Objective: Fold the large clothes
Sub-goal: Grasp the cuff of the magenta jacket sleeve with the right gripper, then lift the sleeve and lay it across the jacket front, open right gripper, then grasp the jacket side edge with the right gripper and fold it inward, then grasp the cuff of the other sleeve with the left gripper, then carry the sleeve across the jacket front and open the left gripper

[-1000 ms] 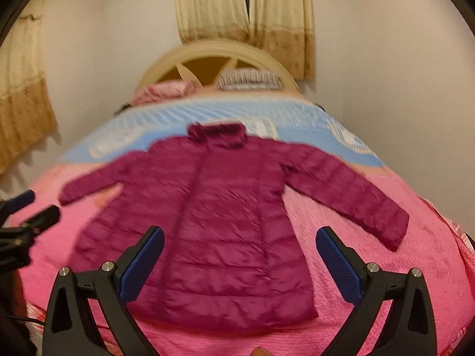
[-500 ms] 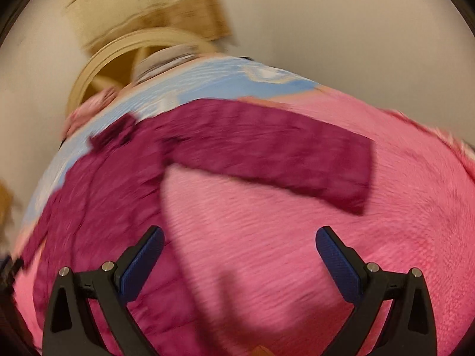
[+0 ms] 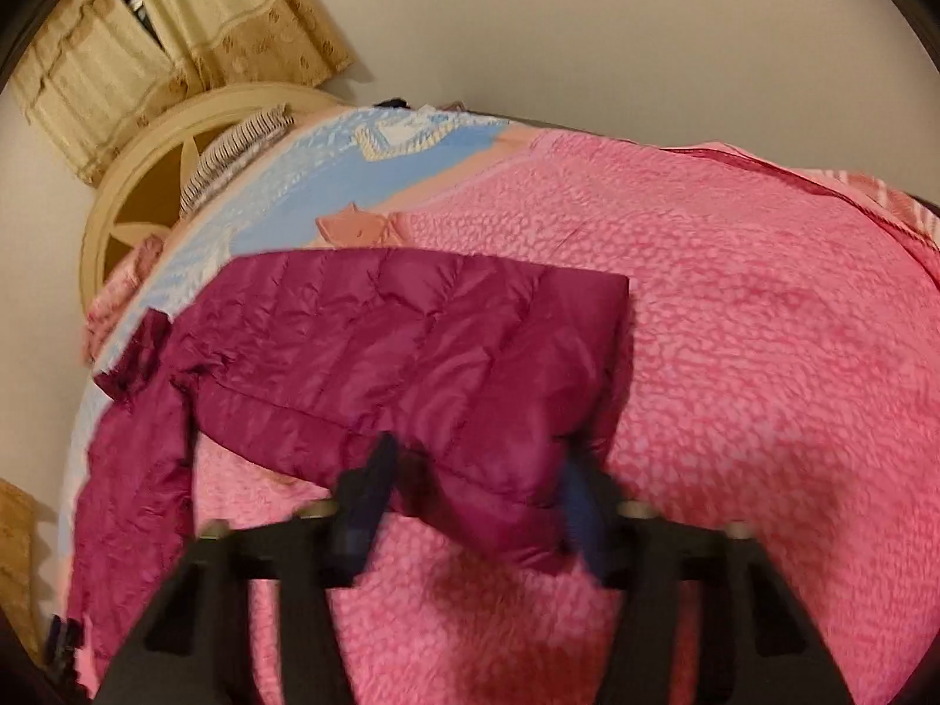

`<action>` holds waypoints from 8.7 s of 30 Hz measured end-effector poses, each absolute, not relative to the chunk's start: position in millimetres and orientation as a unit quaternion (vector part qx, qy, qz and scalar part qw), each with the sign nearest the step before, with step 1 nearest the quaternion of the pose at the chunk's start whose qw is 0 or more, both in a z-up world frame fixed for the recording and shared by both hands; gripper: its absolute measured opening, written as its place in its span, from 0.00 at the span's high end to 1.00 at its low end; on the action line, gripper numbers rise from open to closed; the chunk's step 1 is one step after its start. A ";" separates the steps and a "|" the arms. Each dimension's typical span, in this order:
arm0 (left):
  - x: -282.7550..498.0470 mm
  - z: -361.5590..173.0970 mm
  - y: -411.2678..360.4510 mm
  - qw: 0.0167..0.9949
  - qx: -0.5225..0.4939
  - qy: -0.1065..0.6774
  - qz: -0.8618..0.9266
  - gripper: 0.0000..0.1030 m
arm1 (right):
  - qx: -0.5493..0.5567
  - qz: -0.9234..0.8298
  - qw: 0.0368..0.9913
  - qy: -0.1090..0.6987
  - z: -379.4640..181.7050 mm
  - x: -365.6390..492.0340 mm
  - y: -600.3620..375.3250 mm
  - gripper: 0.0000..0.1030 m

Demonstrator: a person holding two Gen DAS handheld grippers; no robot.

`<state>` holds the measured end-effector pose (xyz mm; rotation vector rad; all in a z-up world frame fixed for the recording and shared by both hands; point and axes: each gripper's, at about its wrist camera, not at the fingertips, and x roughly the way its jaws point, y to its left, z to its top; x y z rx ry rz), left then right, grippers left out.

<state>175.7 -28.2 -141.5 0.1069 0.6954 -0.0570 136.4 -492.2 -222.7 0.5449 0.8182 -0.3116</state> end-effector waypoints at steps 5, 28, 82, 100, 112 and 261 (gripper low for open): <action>173.9 -135.5 -18.2 0.940 0.036 0.337 -0.023 0.00 | 0.245 -0.158 0.886 0.360 -214.5 132.7 -505.8 0.84; 167.1 -130.5 23.2 0.942 -0.010 0.334 -0.013 0.00 | -0.008 -0.033 0.978 0.207 -16.5 177.1 -351.1 0.92; 184.1 -149.4 65.7 0.928 -0.024 0.371 0.019 0.00 | -0.194 0.188 0.901 0.340 -205.6 290.4 -75.8 0.87; 200.7 -120.7 72.8 0.939 -0.007 0.340 0.043 0.00 | -0.091 0.331 0.858 0.382 -222.0 268.9 -51.3 0.08; 285.6 -108.5 -13.3 0.950 0.038 0.309 -0.011 0.00 | -0.047 0.271 0.890 0.364 -184.3 237.8 -132.2 0.11; 261.7 -22.6 77.1 0.972 0.034 0.230 -0.033 0.76 | 0.010 0.114 0.905 0.409 -249.8 321.3 -182.0 0.47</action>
